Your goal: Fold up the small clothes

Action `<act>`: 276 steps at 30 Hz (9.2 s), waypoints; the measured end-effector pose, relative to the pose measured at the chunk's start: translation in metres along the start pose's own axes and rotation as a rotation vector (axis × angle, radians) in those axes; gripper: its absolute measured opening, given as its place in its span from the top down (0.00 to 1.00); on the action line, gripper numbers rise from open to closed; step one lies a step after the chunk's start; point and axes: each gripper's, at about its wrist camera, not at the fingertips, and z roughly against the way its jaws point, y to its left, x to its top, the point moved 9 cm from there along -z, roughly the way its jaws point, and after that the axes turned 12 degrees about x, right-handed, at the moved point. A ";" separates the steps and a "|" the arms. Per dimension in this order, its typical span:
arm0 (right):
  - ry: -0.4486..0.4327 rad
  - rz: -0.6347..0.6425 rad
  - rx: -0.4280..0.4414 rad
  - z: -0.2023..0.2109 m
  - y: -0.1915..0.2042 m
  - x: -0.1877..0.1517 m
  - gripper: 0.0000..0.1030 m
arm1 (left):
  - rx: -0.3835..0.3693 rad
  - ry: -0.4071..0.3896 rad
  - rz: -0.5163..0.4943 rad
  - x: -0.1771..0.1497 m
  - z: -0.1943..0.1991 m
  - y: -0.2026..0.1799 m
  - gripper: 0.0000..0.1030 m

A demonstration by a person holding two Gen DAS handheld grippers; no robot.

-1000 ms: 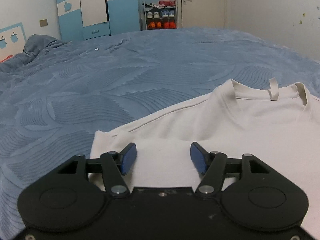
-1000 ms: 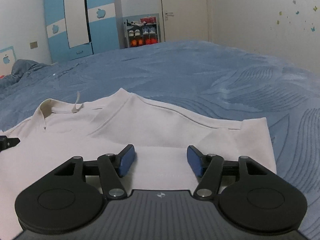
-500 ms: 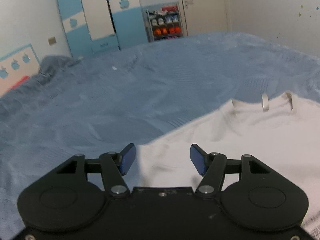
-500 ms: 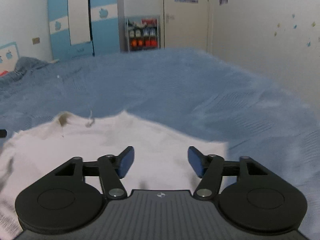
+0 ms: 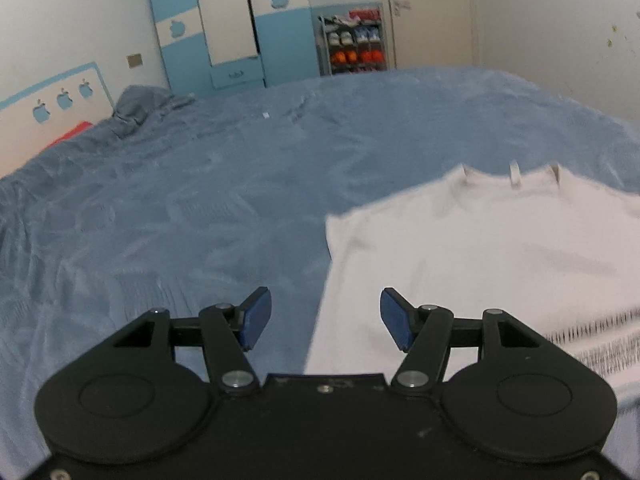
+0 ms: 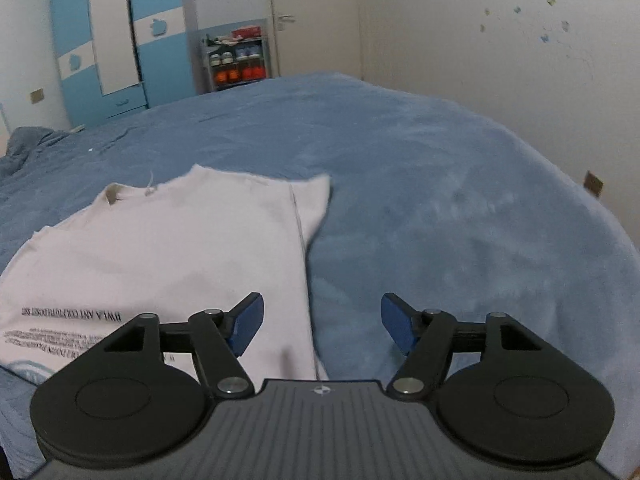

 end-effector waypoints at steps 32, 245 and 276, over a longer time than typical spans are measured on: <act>0.019 -0.190 0.086 -0.026 0.015 -0.034 0.92 | -0.016 0.061 -0.129 -0.055 -0.017 -0.011 0.40; 0.000 0.113 0.308 -0.182 0.202 0.121 0.30 | -0.141 -0.087 -0.074 0.074 -0.134 -0.077 0.33; 0.222 0.024 0.400 -0.163 0.177 0.032 0.07 | -0.342 0.211 0.073 0.008 -0.127 -0.051 0.34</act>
